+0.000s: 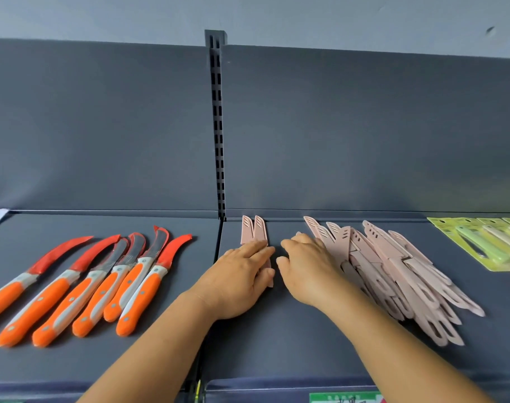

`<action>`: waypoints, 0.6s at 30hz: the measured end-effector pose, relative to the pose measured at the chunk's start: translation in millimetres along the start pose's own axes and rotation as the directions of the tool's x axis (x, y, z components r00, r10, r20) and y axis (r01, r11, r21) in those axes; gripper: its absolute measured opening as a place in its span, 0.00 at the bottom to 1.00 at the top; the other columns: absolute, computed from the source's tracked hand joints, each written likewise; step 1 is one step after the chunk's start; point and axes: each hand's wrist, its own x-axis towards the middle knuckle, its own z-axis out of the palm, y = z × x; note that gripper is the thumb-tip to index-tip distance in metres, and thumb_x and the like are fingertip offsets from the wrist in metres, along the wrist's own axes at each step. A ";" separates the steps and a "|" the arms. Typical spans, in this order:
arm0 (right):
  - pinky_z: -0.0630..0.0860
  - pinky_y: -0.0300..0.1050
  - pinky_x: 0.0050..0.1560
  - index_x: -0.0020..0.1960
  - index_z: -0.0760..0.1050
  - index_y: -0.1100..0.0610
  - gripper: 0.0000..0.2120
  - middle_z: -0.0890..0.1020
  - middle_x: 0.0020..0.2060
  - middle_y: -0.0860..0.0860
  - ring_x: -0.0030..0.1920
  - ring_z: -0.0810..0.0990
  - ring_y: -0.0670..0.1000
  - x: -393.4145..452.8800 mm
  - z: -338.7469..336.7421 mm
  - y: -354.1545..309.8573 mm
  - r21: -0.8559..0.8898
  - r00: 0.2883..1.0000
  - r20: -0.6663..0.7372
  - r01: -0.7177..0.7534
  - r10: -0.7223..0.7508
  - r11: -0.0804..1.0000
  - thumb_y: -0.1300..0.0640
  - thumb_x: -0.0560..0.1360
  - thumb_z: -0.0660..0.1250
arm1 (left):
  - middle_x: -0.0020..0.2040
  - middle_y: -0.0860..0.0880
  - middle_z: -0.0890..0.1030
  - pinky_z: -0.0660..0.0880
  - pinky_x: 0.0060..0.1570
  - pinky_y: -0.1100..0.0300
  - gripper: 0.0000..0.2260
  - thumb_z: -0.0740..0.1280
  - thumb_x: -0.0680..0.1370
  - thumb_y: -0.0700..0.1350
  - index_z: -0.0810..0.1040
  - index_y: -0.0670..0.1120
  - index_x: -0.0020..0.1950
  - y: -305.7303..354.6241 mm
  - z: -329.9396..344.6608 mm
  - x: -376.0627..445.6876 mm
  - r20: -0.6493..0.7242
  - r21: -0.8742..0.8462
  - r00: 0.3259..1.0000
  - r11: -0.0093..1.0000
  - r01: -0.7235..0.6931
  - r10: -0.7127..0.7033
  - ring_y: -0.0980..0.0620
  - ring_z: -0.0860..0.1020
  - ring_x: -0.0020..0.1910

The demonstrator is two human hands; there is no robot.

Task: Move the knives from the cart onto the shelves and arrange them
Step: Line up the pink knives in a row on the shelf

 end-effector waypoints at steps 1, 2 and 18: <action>0.63 0.47 0.66 0.68 0.67 0.54 0.18 0.65 0.70 0.52 0.69 0.62 0.55 -5.3 -1.6 7.9 -0.040 1.000 0.000 -0.011 0.011 0.999 0.51 0.81 0.54 | 0.76 0.54 0.58 0.56 0.71 0.60 0.22 0.53 0.82 0.52 0.60 0.50 0.76 0.8 1.5 0.3 0.020 0.029 1.000 1.000 -0.007 0.006 0.52 0.61 0.73; 0.61 0.47 0.68 0.71 0.65 0.54 0.20 0.64 0.70 0.51 0.70 0.60 0.55 -10.0 -2.6 16.2 -0.077 0.999 0.004 -0.037 0.037 0.996 0.50 0.81 0.54 | 0.76 0.54 0.58 0.56 0.71 0.60 0.22 0.53 0.82 0.53 0.60 0.50 0.76 1.3 2.6 0.7 0.033 0.050 0.999 0.999 -0.005 0.003 0.51 0.61 0.73; 0.64 0.49 0.66 0.71 0.62 0.52 0.23 0.65 0.68 0.51 0.67 0.62 0.55 -12.5 -4.5 35.7 0.021 0.997 0.012 -0.071 0.071 0.997 0.50 0.78 0.61 | 0.77 0.56 0.57 0.57 0.72 0.61 0.23 0.54 0.81 0.55 0.61 0.50 0.76 2.6 7.0 1.0 0.058 0.027 0.997 0.999 0.045 -0.047 0.53 0.60 0.74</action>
